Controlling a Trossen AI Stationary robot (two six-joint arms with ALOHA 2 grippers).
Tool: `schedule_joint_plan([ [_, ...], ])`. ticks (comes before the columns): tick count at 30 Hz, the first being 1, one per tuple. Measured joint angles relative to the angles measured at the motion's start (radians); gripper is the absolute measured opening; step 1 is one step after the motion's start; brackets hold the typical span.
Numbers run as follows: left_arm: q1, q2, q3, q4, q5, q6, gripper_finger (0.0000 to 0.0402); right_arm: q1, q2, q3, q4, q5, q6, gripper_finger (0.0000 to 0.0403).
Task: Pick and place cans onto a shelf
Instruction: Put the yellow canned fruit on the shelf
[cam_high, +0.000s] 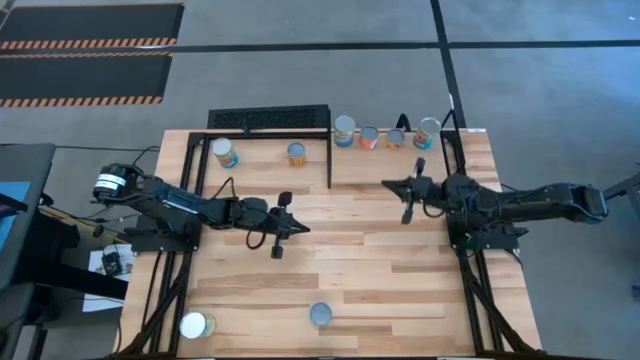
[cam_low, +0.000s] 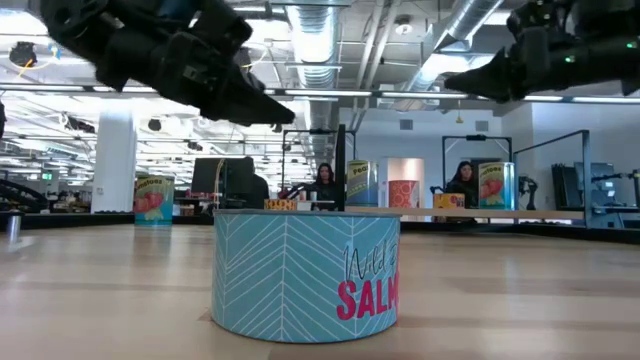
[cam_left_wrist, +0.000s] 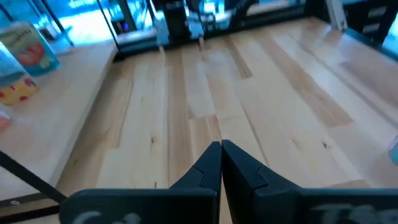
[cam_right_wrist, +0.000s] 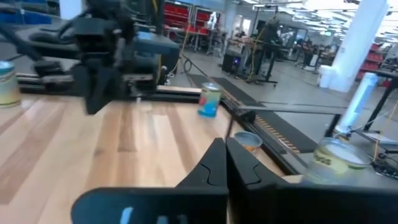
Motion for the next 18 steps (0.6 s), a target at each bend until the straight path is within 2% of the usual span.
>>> schedule_joint_plan([
  [3,0.021,-0.033,-0.094,0.129,-0.011,-0.040,0.0002,0.092,0.000,-0.018,0.025,0.060,-0.002,0.0004],
  [6,0.060,-0.087,-0.151,0.163,-0.098,-0.072,0.0002,0.167,0.000,-0.024,0.032,0.111,-0.002,0.0006],
  [8,0.101,-0.125,-0.154,0.111,-0.158,-0.076,0.0001,0.208,0.000,-0.024,0.032,0.154,-0.002,0.0009],
  [10,0.167,-0.155,-0.137,0.013,-0.173,-0.060,0.0000,0.237,0.000,-0.024,0.032,0.190,-0.003,0.0009],
  [14,0.329,-0.169,-0.062,-0.220,-0.115,-0.053,0.0000,0.268,0.000,-0.024,0.031,0.234,-0.002,0.0006],
  [18,0.482,-0.132,0.015,-0.346,-0.050,-0.030,0.0000,0.274,0.000,-0.024,0.031,0.238,-0.002,0.0006],
])
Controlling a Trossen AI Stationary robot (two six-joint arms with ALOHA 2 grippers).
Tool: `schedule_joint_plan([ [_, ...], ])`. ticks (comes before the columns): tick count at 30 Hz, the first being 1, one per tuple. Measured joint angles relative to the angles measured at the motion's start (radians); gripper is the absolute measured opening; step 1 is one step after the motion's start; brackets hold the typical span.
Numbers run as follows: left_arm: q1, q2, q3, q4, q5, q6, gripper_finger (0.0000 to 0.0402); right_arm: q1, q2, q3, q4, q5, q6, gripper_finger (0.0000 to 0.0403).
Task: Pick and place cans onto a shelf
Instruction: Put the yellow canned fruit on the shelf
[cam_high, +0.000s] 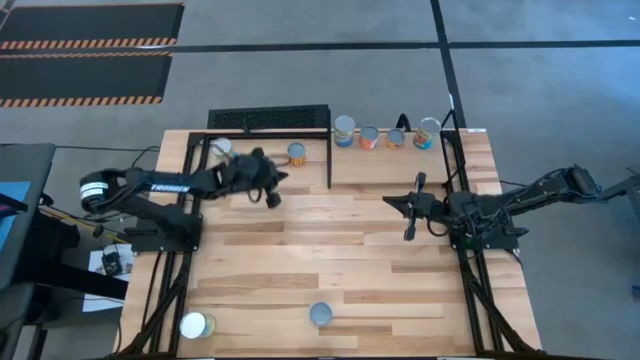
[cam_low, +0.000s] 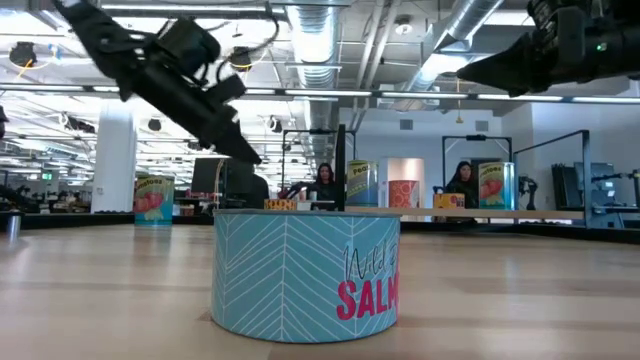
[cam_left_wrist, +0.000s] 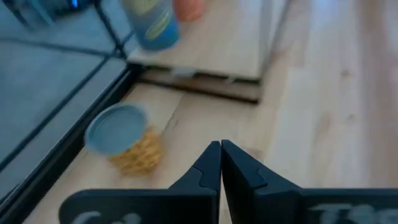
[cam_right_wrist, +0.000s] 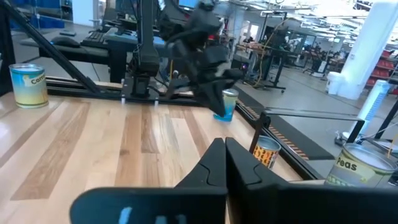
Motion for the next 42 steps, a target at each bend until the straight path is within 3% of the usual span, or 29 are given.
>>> schedule_joint_plan([
  [2,0.056,0.032,0.038,-0.036,0.052,0.022,0.0000,-0.003,0.000,0.000,0.000,0.000,0.000,0.0008],
  [7,0.122,0.152,0.132,-0.075,0.059,0.086,0.0012,-0.021,0.000,-0.003,-0.011,0.000,0.000,0.0008],
  [12,0.125,0.282,0.236,-0.116,0.020,0.191,0.0062,-0.034,0.000,-0.018,-0.023,0.000,0.011,0.0009],
  [18,0.125,0.370,0.318,-0.116,-0.097,0.278,0.0127,-0.034,0.000,-0.018,-0.033,0.000,0.027,0.0009],
  [24,0.136,0.416,0.346,-0.157,-0.088,0.355,0.0145,-0.034,0.000,-0.018,-0.033,-0.002,0.027,0.0009],
  [32,0.153,0.468,0.349,-0.133,-0.108,0.415,0.0117,-0.032,0.000,-0.018,-0.031,-0.004,0.035,0.0010],
  [38,0.137,0.442,0.348,-0.182,-0.108,0.498,0.0027,-0.030,0.000,-0.018,-0.030,-0.004,0.038,0.0010],
  [42,0.128,0.375,0.365,-0.355,0.043,0.486,0.0008,-0.030,0.000,-0.018,-0.031,-0.004,0.038,0.0010],
])
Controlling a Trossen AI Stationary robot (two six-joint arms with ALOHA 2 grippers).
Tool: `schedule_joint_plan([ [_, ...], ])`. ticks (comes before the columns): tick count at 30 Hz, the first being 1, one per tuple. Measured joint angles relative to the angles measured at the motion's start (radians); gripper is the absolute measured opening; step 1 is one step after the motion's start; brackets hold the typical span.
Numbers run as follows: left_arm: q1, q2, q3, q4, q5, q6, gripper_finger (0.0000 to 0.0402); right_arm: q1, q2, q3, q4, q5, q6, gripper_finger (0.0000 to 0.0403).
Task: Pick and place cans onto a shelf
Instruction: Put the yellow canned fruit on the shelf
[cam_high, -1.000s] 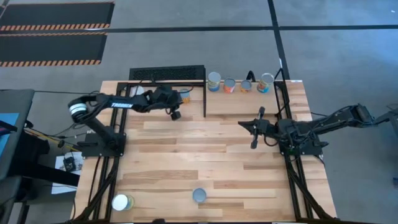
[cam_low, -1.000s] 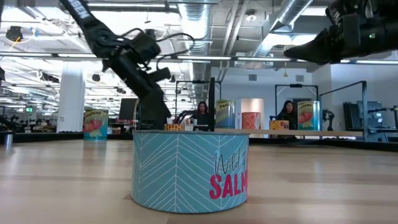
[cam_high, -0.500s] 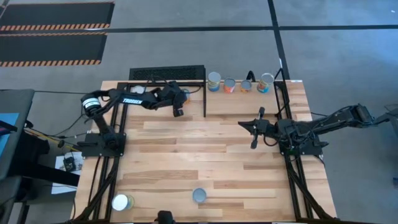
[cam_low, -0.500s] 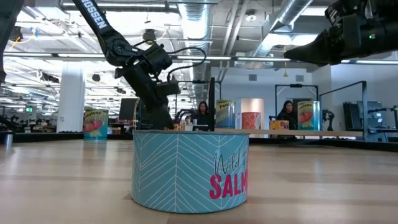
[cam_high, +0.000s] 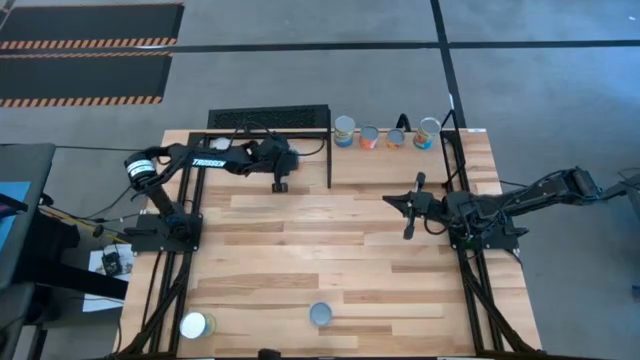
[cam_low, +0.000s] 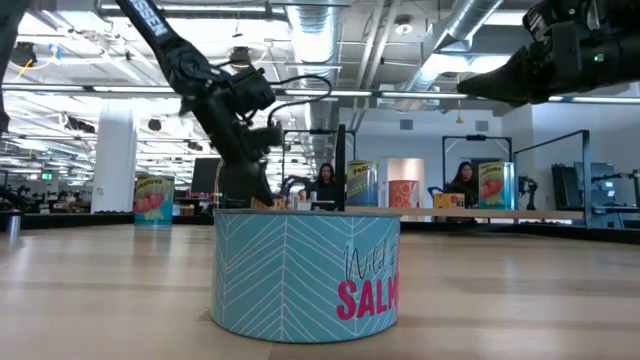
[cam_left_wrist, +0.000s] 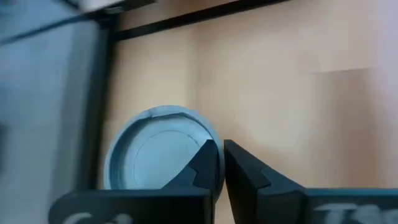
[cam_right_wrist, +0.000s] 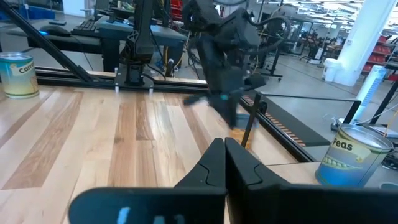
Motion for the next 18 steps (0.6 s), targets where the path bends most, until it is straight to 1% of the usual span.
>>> schedule_joint_plan([
  [3,-0.029,-0.064,0.003,-0.134,0.140,-0.038,0.0003,0.000,0.000,0.000,-0.004,-0.001,0.011,0.0010],
  [5,-0.078,-0.102,0.004,-0.190,0.198,-0.059,0.0003,0.000,0.000,0.000,-0.008,-0.001,0.024,0.0010],
  [7,-0.150,-0.129,0.004,-0.230,0.215,-0.092,0.0003,0.007,0.000,0.000,-0.008,-0.001,0.032,0.0010],
  [9,-0.236,-0.139,0.004,-0.220,0.214,-0.134,0.0002,0.020,0.000,0.000,-0.008,-0.001,0.033,0.0010],
  [12,-0.379,-0.133,0.004,-0.139,0.214,-0.216,0.0002,0.047,0.000,0.000,-0.007,0.000,0.034,0.0010],
  [15,-0.505,-0.090,0.005,0.030,0.175,-0.304,0.0002,0.074,0.000,0.000,-0.007,0.001,0.041,0.0010],
  [16,-0.538,-0.071,0.005,0.107,0.155,-0.323,0.0002,0.083,0.000,0.000,-0.007,0.001,0.042,0.0010],
  [18,-0.583,-0.037,0.006,0.210,0.116,-0.356,0.0002,0.097,0.000,0.000,-0.004,0.003,0.043,0.0010],
])
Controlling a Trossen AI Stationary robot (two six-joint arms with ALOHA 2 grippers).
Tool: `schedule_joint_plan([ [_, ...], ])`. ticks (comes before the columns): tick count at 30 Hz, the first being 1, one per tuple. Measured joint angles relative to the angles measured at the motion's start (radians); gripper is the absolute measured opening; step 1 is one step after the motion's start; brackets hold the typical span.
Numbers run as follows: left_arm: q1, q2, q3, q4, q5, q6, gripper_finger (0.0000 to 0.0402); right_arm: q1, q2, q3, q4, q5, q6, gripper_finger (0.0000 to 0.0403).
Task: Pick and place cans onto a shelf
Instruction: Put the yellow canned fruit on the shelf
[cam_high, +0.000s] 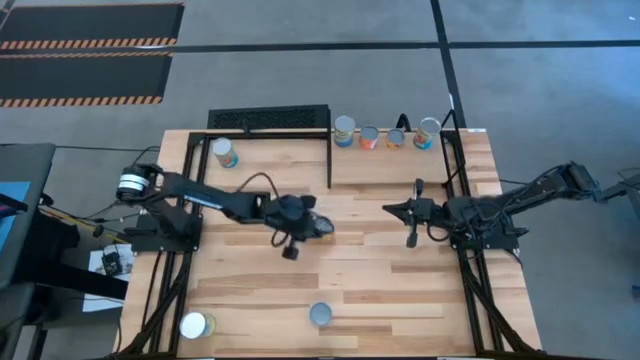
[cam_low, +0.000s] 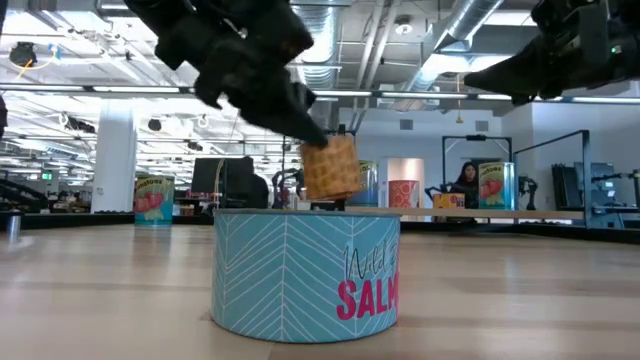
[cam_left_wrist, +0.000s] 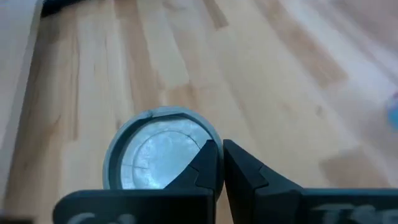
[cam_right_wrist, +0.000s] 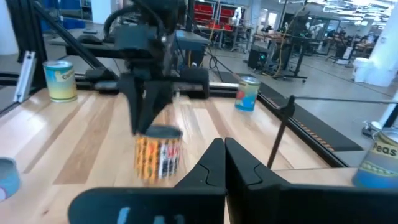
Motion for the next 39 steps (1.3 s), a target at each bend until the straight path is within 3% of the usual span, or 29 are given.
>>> schedule_joint_plan([
  [7,-0.027,0.180,0.135,0.113,-0.109,-0.107,0.0002,0.031,0.001,0.000,-0.003,0.026,0.006,0.0010],
  [18,0.012,0.332,0.353,-0.077,-0.172,-0.118,0.0002,0.041,0.001,0.000,-0.004,0.027,0.008,0.0010],
  [26,0.041,0.352,0.354,-0.106,-0.172,-0.136,0.0009,0.041,0.001,0.001,-0.024,0.026,0.029,0.0010],
  [32,0.038,0.354,0.353,-0.108,-0.151,-0.116,0.0036,0.041,0.000,0.001,-0.025,0.026,0.031,0.0010],
  [39,0.038,0.203,0.355,-0.184,-0.126,-0.087,0.0067,0.041,-0.002,0.001,-0.004,0.023,-0.011,0.0010],
])
